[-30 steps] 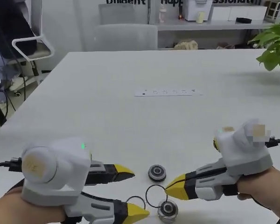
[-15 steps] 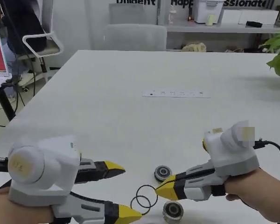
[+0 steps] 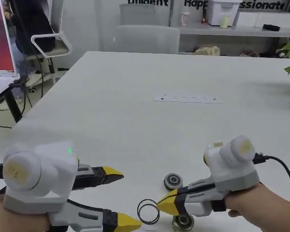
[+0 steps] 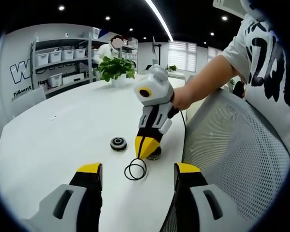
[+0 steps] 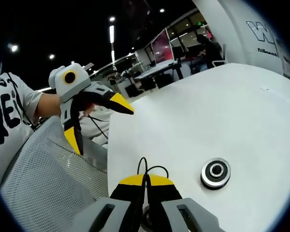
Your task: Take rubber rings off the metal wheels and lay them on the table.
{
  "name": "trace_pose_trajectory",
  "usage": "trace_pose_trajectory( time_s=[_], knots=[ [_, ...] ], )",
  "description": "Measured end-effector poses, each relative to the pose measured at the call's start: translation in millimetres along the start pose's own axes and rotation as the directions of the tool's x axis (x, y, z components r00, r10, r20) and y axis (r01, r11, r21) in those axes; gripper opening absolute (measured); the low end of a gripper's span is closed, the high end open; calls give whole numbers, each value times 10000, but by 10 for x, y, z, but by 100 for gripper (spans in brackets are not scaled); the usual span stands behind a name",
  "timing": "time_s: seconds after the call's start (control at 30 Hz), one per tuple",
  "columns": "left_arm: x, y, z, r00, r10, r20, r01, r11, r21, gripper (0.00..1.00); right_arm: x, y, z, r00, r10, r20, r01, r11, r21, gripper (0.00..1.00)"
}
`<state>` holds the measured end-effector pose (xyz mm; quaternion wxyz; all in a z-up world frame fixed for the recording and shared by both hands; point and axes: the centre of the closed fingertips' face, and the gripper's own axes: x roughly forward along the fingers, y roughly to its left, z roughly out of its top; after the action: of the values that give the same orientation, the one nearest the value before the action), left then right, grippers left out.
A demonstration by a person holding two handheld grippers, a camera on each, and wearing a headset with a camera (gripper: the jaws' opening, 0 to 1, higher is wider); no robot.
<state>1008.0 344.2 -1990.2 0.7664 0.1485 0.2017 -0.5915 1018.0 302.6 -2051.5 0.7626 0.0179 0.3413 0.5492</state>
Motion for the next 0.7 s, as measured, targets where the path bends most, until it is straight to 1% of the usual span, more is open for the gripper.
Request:
trace_pose_trajectory(
  time_s=[0.13, 0.27, 0.33, 0.5, 0.7],
  knots=[
    [-16, 20, -37, 10000, 60, -52, -61, 10000, -76, 57, 28, -47, -22, 10000, -68, -23, 69, 9998, 180, 0],
    [-31, 24, -44, 10000, 76, -53, -77, 9999, -127, 57, 48, -85, -55, 9998, -156, -115, 159, 9995, 278, 0],
    [-37, 30, -49, 9999, 93, -55, -94, 9999, -145, 57, 47, -121, -76, 9995, -279, -151, 284, 9990, 352, 0],
    [-39, 25, -67, 9999, 74, -95, -76, 9998, -180, 57, 50, -159, -94, 9992, -389, -113, 396, 9974, 600, 0],
    [-36, 20, -86, 9999, 42, -159, -45, 9998, -196, 57, 61, -199, -148, 9977, -603, -296, 622, 9955, 709, 0]
  ],
)
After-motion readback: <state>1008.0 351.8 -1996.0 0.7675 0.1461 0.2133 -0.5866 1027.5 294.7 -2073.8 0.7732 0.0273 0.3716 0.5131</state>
